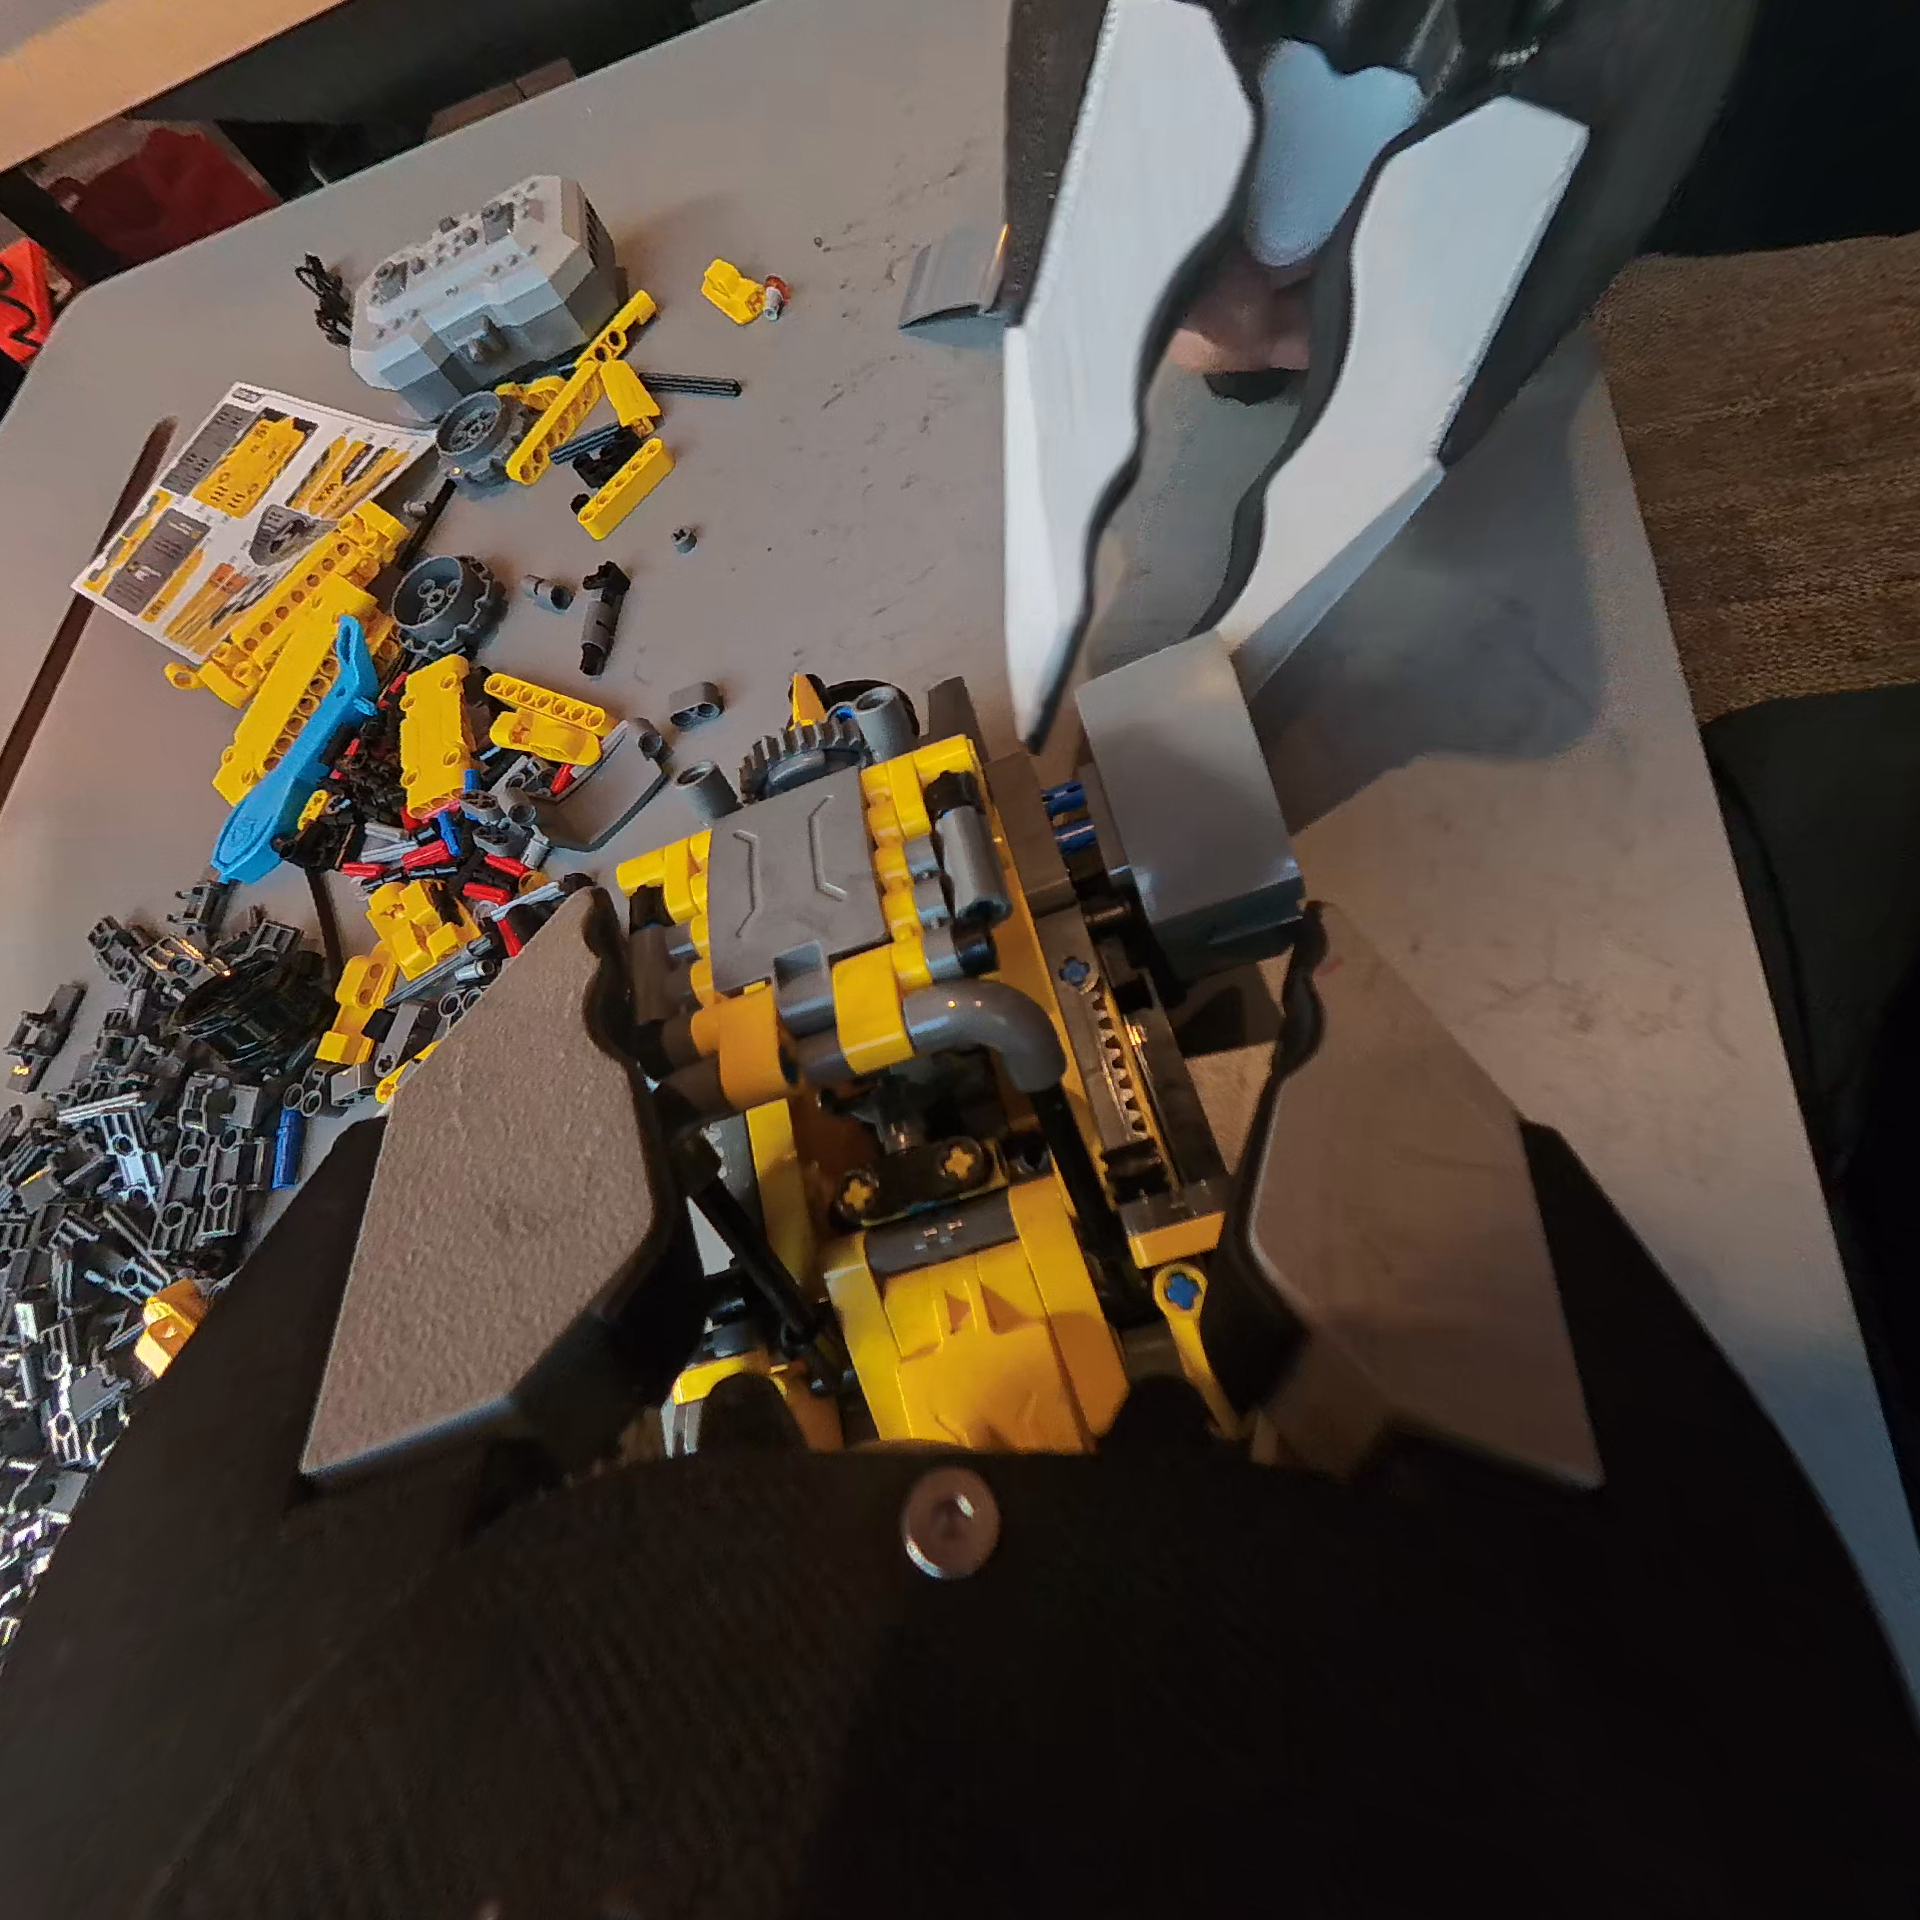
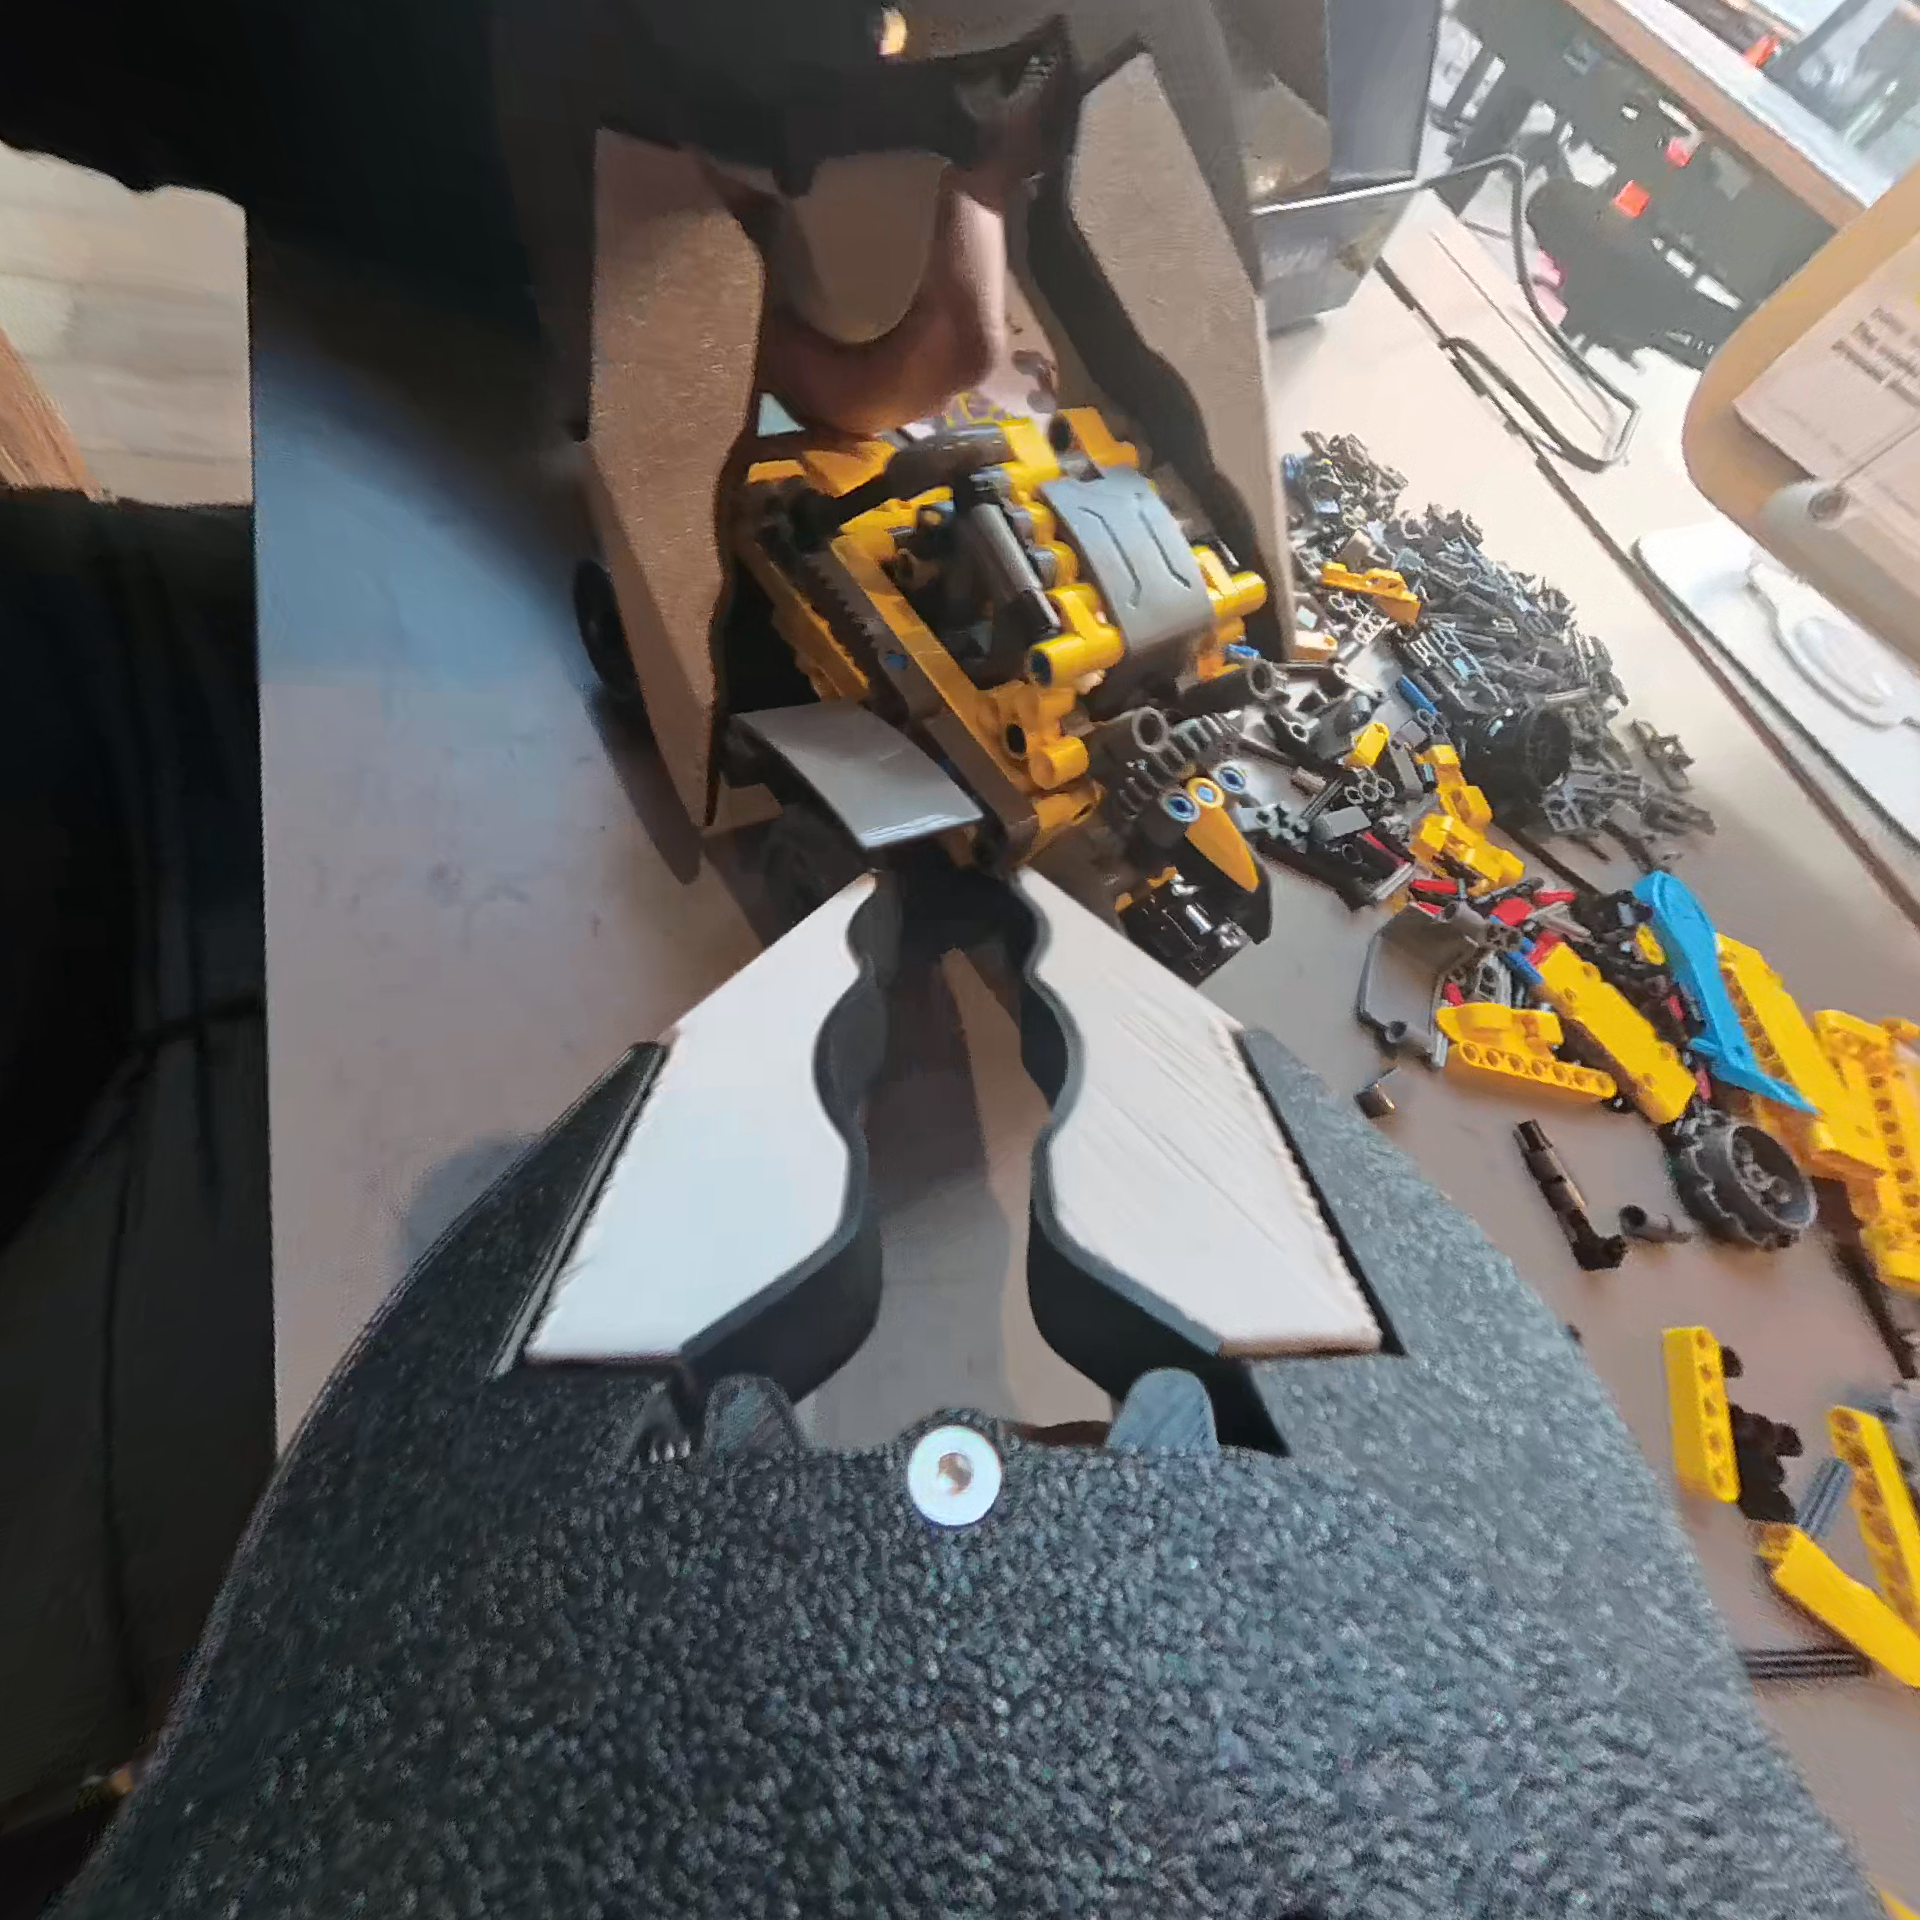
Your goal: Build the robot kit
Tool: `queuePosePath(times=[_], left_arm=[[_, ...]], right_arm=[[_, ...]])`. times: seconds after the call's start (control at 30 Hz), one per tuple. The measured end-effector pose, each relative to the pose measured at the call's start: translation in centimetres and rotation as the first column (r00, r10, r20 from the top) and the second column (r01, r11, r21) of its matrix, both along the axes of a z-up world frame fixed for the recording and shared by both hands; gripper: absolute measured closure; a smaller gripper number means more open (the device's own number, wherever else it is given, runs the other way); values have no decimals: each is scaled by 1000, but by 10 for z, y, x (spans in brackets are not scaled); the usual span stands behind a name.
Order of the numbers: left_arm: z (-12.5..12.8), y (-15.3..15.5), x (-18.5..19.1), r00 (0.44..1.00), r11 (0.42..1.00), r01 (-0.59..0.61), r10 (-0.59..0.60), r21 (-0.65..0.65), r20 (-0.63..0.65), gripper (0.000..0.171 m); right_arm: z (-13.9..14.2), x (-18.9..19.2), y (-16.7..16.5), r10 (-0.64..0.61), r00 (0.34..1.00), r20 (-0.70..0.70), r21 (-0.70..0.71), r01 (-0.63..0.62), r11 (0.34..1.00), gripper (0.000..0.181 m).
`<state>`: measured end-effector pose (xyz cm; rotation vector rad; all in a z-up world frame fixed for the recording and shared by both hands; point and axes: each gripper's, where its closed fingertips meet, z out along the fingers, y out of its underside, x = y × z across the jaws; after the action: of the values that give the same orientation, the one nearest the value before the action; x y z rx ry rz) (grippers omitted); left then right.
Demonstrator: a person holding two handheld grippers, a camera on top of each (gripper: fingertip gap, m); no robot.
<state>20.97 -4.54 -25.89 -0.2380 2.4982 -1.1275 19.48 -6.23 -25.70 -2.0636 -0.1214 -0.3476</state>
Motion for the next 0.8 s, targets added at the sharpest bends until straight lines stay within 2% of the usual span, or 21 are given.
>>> queuePosePath(times=[0.07,0.13,0.23,0.53,0.57,0.7,0.8], left_arm=[[0,0,0,1000,1000,0,0,1,1,49],[0,0,0,1000,1000,1,-1,2,2,49],[0,0,0,1000,1000,1,-1,3,1,49],[0,0,0,1000,1000,6,-6,3,-3,50],[0,0,0,1000,1000,7,-7,3,-3,50],[0,0,-1,1000,1000,10,-10,2,-4,50],[0,0,-1,1000,1000,16,-16,0,-3,50]], right_arm=[[4,1,1,5,996,-85,38,-2,999,156],[8,-4,4,48,987,-155,76,-37,996,158],[9,-1,6,66,983,-170,83,-52,995,160],[7,3,7,80,964,-255,82,-61,995,150],[7,1,8,93,961,-259,82,-75,994,155],[6,0,8,127,957,-259,81,-110,991,155],[6,2,9,144,948,-285,81,-126,989,148]])
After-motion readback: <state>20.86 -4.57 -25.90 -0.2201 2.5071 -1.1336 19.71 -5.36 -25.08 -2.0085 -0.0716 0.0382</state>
